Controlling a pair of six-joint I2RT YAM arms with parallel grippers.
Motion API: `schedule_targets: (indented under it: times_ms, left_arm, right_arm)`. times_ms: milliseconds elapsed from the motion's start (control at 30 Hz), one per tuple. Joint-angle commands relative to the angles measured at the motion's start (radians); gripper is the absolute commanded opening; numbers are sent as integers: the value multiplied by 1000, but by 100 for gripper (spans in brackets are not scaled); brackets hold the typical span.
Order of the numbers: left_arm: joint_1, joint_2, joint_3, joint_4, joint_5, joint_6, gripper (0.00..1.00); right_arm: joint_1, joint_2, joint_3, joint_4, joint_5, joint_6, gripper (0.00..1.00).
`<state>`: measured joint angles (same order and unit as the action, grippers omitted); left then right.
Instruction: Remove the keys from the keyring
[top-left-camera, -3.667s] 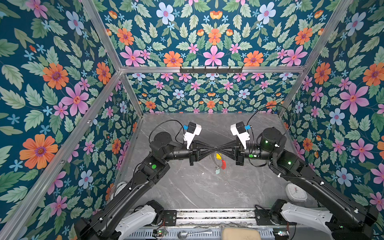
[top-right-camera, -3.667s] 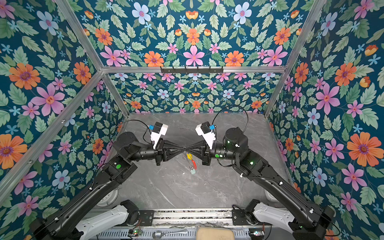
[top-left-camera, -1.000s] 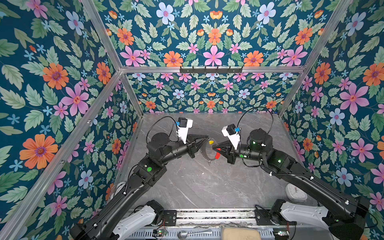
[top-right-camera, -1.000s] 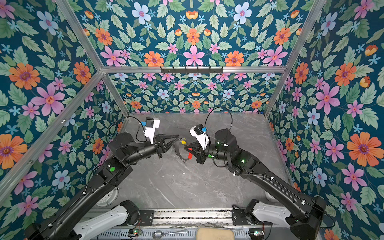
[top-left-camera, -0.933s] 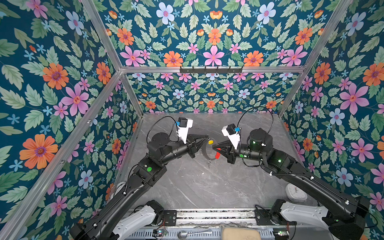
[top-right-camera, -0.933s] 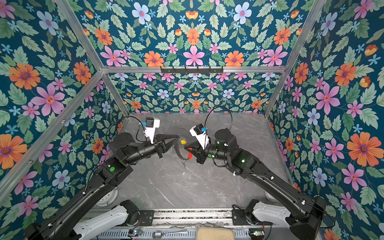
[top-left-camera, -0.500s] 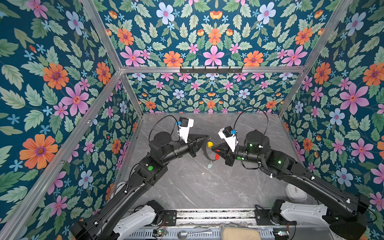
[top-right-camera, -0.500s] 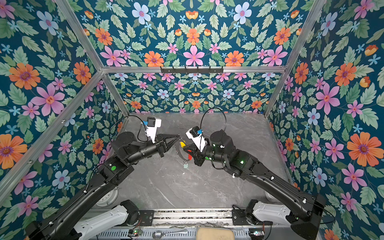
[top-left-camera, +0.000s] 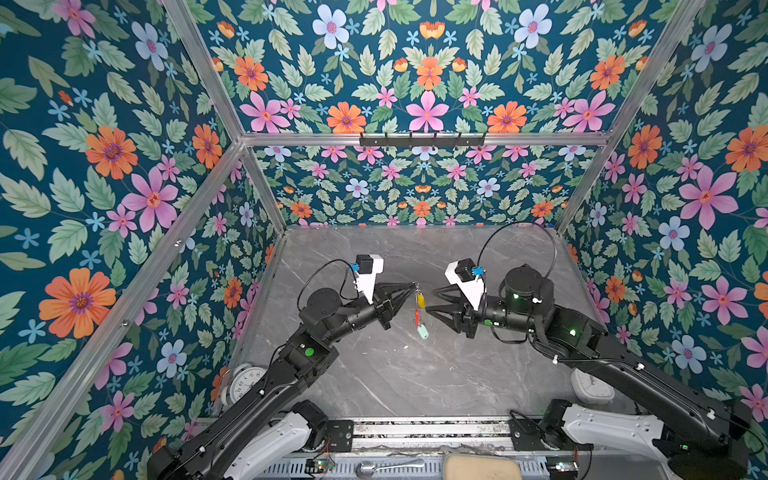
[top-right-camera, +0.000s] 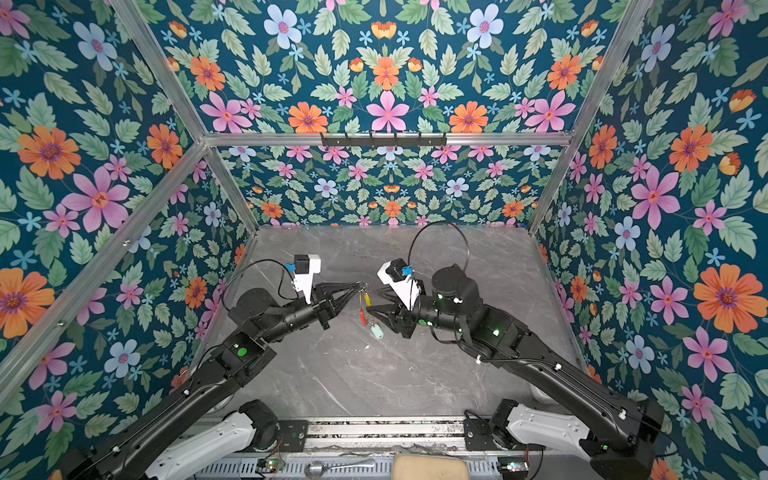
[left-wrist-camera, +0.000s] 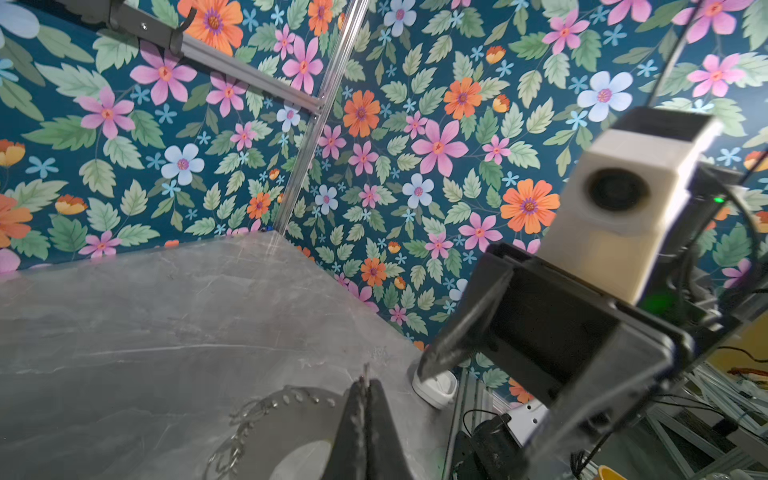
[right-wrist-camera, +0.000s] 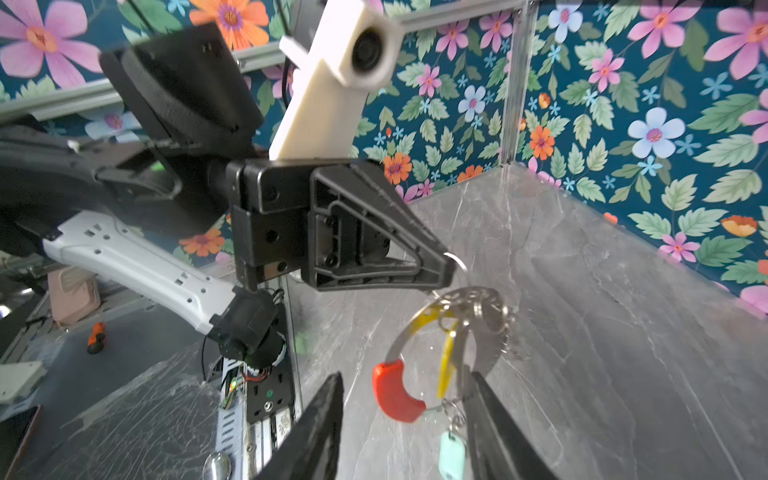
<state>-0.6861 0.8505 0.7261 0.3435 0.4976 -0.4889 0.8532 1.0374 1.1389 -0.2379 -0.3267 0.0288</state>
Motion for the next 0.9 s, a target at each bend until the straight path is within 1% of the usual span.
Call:
schedule_targets:
  times_ms: [0, 67, 200, 333, 500, 567, 667, 867]
  left_arm:
    - [2, -16, -53, 269, 30, 1, 0]
    - [2, -29, -104, 383, 36, -9, 0]
    - [2, -26, -160, 549, 64, -34, 0]
    - [1, 4, -176, 678, 136, -77, 0]
    - [2, 57, -182, 830, 209, -160, 0]
    - [2, 77, -180, 883, 231, -191, 0]
    - [2, 93, -179, 936, 246, -224, 0]
    - [2, 97, -186, 977, 235, -234, 0]
  right_arm:
    - [-56, -38, -24, 95, -81, 77, 49]
    - [-70, -50, -38, 116, -85, 94, 49]
    - [-71, -48, -54, 169, -97, 128, 49]
    - [-70, -46, -81, 249, -115, 168, 49]
    - [-71, -36, -99, 340, -207, 224, 50]
    - [-69, -30, -109, 369, -232, 243, 50]
    - [-71, -33, -128, 400, -238, 262, 50]
    - [-65, -34, -160, 474, -325, 286, 50]
